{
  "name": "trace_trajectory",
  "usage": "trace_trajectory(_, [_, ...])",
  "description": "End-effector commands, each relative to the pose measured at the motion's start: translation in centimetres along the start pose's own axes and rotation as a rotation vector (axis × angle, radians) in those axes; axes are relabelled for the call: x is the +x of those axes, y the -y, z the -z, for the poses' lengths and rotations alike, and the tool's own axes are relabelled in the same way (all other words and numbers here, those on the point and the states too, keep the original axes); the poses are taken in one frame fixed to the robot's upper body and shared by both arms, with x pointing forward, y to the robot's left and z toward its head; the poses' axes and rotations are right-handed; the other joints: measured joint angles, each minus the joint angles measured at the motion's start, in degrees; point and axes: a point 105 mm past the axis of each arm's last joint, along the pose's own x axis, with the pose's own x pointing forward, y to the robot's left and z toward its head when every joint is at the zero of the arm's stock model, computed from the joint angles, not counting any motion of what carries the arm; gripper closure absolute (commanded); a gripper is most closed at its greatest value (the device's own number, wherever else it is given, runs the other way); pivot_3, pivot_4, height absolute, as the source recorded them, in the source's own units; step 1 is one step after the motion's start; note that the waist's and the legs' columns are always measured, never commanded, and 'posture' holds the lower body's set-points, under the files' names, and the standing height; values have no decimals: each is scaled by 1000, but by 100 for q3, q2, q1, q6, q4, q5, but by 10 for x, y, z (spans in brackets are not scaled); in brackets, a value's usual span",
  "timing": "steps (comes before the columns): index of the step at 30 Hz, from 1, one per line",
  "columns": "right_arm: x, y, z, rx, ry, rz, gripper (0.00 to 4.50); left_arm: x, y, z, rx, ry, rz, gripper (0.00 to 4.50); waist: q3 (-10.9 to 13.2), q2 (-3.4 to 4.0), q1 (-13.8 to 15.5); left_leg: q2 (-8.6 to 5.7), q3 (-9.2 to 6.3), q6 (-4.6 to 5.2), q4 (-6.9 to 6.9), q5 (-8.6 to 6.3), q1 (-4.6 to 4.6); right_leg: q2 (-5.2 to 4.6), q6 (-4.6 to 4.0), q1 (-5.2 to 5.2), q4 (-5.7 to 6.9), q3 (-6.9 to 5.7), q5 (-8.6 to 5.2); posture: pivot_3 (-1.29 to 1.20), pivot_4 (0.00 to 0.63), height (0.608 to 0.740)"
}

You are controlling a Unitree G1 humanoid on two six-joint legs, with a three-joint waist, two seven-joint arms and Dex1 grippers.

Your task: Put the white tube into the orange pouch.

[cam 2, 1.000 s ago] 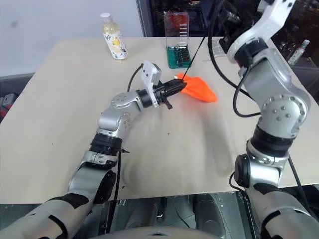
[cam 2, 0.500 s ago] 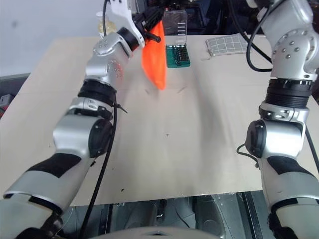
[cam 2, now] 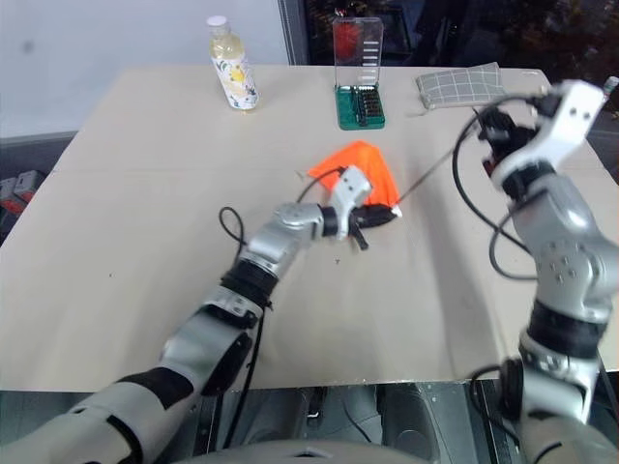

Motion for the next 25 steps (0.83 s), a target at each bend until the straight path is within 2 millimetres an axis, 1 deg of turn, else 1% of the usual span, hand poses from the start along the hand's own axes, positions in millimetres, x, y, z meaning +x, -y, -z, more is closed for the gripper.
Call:
trace_trajectory(1, [-27,8,-17,-120,54,47,4500,10,10,-18,100,77,13,4288,-1,7,-22,0,11,1,-2,0,8,5,1,-1,0,14,1,0,150,740])
trace_trajectory(2, [-30,8,-10,-165,16,38,4500,9,12,-20,73,94,35,4288,-2,10,-30,9,6,2,-3,1,69,13,1,60,-3,9,1,0,150,740])
trace_trajectory(3, [-34,10,-1,-198,-21,35,4500,5,13,-25,46,125,53,3788,-3,11,-34,15,7,3,-7,0,110,15,0,100,-12,9,-2,0,150,740])
trace_trajectory(4, [-38,11,5,-212,-46,24,4500,1,12,-29,29,151,65,3488,-3,11,-54,21,6,3,-7,0,122,16,-1,112,-13,9,-3,0,150,740])
trace_trajectory(5, [-41,11,10,-217,-60,17,3929,-4,11,-32,23,170,71,3085,-4,10,-81,40,8,3,-7,0,127,22,-18,119,-19,11,-16,0,150,740])
trace_trajectory(6, [-45,10,18,-235,-91,-6,3592,-12,8,-35,25,191,67,2606,-4,10,-100,51,11,3,-3,0,128,29,-21,120,-21,15,-14,0,150,740])
trace_trajectory(7, [-49,9,27,-264,-128,-30,3145,-24,4,-38,22,215,60,2128,-4,11,-131,55,14,3,0,0,130,32,-23,121,-19,20,-12,0,150,740])
trace_trajectory(8, [-54,9,34,-285,-155,-48,2790,-36,1,-40,22,239,53,1805,-4,11,-136,58,20,3,-1,0,130,36,-25,119,-19,29,-11,0,150,740])
trace_trajectory(9, [-59,9,40,-298,-176,-62,2525,-48,0,-44,21,266,49,1528,-5,12,-154,61,22,3,-1,0,132,38,-26,119,-17,32,-10,0,150,740])
trace_trajectory(11, [-73,10,53,-350,-236,-116,1921,-81,-7,-44,-2,298,17,928,-6,14,-160,62,35,2,-12,-1,133,41,-7,108,-15,51,3,0,150,740])
trace_trajectory(13, [-89,13,63,-405,-283,-164,941,-118,-12,-39,-25,301,-41,19,-6,14,-158,63,38,1,-20,-1,135,42,-6,104,-15,60,3,0,150,740])
trace_trajectory(14, [-96,16,66,-428,-301,-184,471,-134,-14,-35,-28,295,-74,14,-6,15,-143,62,39,1,-24,-1,134,41,-6,102,-16,61,3,0,150,740])
trace_trajectory(15, [-105,19,68,-449,-320,-202,39,-152,-16,-26,-15,267,-114,14,-6,14,-135,61,40,0,-26,-2,133,38,-6,102,-19,61,3,0,150,740])
trace_trajectory(18, [-128,23,71,-474,-362,-260,39,-194,-18,-6,-11,199,-222,14,-6,15,-102,57,43,1,-26,-4,135,31,-5,104,-25,62,1,0,150,740])
trace_trajectory(20, [-143,26,71,-486,-388,-286,39,-217,-17,4,-28,169,-277,14,-5,12,-64,57,41,1,-26,-5,137,27,-25,110,-33,59,-12,0,150,740])
trace_trajectory(22, [-155,30,71,-503,-414,-306,39,-236,-13,13,-30,130,-312,14,-7,9,-36,59,44,0,-20,-5,143,15,-24,117,-34,56,-14,0,150,740])
trace_trajectory(23, [-159,31,72,-509,-422,-314,39,-241,-10,16,-31,119,-318,14,-8,6,-27,60,48,-1,-20,-6,157,9,-21,127,-33,54,-16,0,150,740])
trace_trajectory(25, [-169,40,76,-534,-460,-325,39,-255,-4,24,-45,83,-338,14,-11,4,-21,67,54,-29,-21,-23,173,-19,-4,135,-36,59,-27,0,150,740])
